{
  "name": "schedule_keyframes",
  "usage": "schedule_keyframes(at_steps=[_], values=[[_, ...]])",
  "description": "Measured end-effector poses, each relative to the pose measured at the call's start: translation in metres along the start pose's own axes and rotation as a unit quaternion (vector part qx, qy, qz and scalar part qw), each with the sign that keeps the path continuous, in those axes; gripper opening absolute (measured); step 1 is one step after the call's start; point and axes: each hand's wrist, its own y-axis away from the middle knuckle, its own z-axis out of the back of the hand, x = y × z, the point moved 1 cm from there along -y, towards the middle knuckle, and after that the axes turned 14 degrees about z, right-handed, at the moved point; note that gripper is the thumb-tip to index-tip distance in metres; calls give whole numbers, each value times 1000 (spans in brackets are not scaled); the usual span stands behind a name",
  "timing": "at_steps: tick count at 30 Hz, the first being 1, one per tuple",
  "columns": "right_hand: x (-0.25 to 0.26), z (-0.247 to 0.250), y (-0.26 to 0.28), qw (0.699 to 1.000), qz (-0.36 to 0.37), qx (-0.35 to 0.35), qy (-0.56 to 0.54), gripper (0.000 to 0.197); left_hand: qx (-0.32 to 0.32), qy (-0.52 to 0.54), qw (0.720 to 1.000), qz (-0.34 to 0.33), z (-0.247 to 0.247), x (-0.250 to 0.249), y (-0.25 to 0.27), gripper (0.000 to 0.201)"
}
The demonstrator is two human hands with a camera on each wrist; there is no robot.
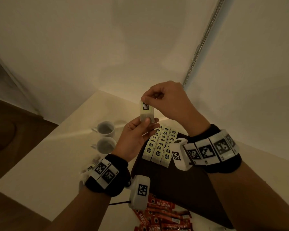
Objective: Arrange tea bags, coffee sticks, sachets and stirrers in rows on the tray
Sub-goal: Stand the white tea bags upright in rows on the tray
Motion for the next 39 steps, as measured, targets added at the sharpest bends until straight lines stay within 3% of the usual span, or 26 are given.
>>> schedule_keyframes(at_steps=[16,18,23,27,33,39], values=[[-4,-3,7,1000,4,-31,-3,8,-18,12,999,-46,3,0,-2,18],[-6,-4,8,999,7,-32,-12,8,-26,-8,999,-45,4,1,-3,14],[-39,-8,20,997,-40,-53,-41,5,-85,-102,991,-20,31,5,8,29],[-86,-35,55,993,-114,35,-7,7,-160,-201,966,7,78,12,35,20],[-138,-97,112,956,-216,196,-10,12,-239,-213,946,41,135,20,78,13],[-150,-139,135,933,-233,270,-54,15,-296,-196,932,78,171,28,116,18]])
